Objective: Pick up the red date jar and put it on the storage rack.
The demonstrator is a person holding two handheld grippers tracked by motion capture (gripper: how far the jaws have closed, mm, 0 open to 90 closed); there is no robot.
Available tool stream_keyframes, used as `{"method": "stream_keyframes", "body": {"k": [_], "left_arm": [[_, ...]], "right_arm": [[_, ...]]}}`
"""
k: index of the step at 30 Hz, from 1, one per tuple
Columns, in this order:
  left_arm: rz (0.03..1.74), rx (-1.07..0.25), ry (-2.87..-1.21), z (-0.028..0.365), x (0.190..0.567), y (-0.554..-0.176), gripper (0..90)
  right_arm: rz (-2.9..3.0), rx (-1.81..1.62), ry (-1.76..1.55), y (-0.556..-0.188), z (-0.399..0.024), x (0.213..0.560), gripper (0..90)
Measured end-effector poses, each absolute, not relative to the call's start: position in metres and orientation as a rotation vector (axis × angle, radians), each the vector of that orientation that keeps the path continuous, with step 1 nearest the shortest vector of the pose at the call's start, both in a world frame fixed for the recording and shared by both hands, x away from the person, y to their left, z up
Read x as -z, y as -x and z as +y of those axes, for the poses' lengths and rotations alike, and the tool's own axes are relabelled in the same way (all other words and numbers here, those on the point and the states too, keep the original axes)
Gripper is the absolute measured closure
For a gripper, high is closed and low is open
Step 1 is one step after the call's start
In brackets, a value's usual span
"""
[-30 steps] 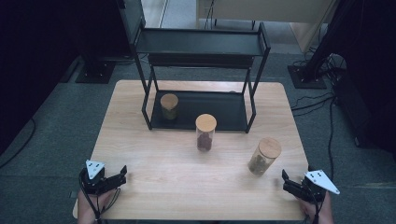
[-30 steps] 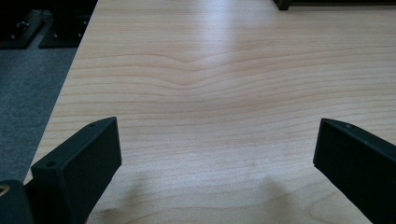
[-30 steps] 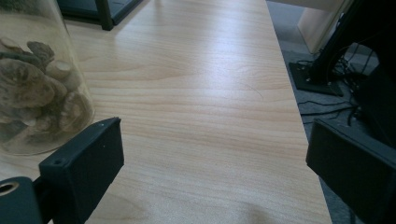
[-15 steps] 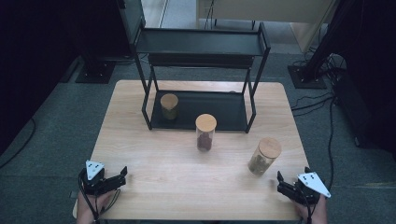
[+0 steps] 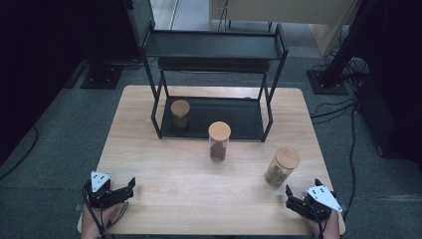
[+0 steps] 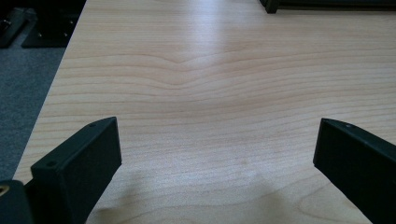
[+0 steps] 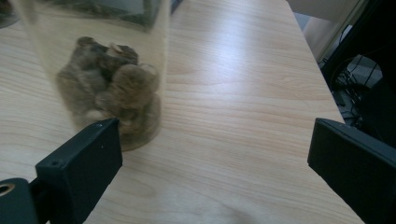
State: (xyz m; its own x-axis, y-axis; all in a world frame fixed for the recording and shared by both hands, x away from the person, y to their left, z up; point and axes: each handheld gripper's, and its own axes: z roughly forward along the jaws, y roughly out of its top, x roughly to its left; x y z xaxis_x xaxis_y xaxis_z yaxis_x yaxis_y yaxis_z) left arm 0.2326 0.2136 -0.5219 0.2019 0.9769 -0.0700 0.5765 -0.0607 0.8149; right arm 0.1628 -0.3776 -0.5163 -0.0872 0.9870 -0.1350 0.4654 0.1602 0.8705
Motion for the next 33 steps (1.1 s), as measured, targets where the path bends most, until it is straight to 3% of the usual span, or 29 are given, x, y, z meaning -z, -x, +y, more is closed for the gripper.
{"method": "stream_keyframes", "body": {"k": [33], "left_arm": [[1.464, -0.665, -1.727, 0.215, 0.522, -0.233, 1.2]], "right_arm": [[1.791, -0.941, -1.373, -0.165, -0.302, 0.515, 2.3]]}}
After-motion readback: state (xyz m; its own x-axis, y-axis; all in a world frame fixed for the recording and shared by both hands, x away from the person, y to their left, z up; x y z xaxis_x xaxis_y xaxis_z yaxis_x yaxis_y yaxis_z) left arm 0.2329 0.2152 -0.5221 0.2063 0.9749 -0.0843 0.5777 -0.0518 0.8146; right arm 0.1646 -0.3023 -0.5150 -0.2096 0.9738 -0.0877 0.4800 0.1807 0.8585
